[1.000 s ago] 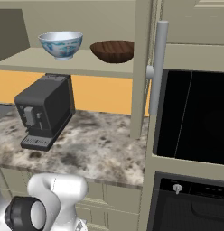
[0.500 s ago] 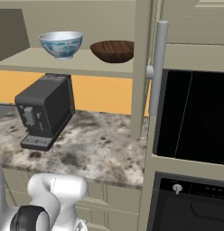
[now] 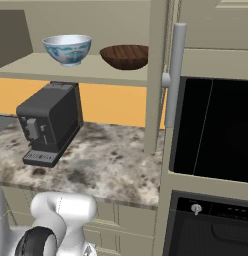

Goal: Move the bowls from the cabinet to the plates on the dining table.

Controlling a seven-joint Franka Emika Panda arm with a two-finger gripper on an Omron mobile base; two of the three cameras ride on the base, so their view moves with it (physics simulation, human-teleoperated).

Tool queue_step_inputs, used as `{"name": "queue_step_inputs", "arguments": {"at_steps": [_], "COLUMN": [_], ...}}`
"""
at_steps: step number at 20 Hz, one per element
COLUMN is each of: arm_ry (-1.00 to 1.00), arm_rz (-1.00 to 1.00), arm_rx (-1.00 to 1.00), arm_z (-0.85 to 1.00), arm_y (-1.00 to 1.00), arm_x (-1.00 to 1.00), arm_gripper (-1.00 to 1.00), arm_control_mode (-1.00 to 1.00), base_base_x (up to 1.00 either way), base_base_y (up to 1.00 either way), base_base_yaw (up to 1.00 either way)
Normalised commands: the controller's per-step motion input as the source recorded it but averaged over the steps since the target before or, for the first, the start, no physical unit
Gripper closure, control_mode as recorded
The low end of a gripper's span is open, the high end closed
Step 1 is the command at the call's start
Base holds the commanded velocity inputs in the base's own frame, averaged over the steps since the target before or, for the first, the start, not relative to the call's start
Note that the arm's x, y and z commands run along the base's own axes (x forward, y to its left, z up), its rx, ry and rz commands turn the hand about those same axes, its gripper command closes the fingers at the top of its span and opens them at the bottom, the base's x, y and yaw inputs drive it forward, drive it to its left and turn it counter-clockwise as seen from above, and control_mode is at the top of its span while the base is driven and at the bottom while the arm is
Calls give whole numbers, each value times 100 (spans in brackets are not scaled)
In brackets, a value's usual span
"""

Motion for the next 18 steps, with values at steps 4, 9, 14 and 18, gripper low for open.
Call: {"name": "queue_step_inputs", "arguments": {"at_steps": [4, 9, 14, 18], "arm_ry": [0, 0, 0, 0], "arm_rz": [-7, -8, -9, -11], "arm_rx": [-18, -14, -15, -17], "arm_z": [0, 0, 0, -9], "arm_y": [-62, -57, -64, -72], "arm_x": [-59, -77, -60, -3], "arm_gripper": [-100, -100, -100, -100], "arm_control_mode": [-100, -100, -100, -100], "base_base_x": [0, 0, 0, 0], "base_base_y": [0, 0, 0, 0], "base_base_yaw": [0, 0, 0, 0]}}
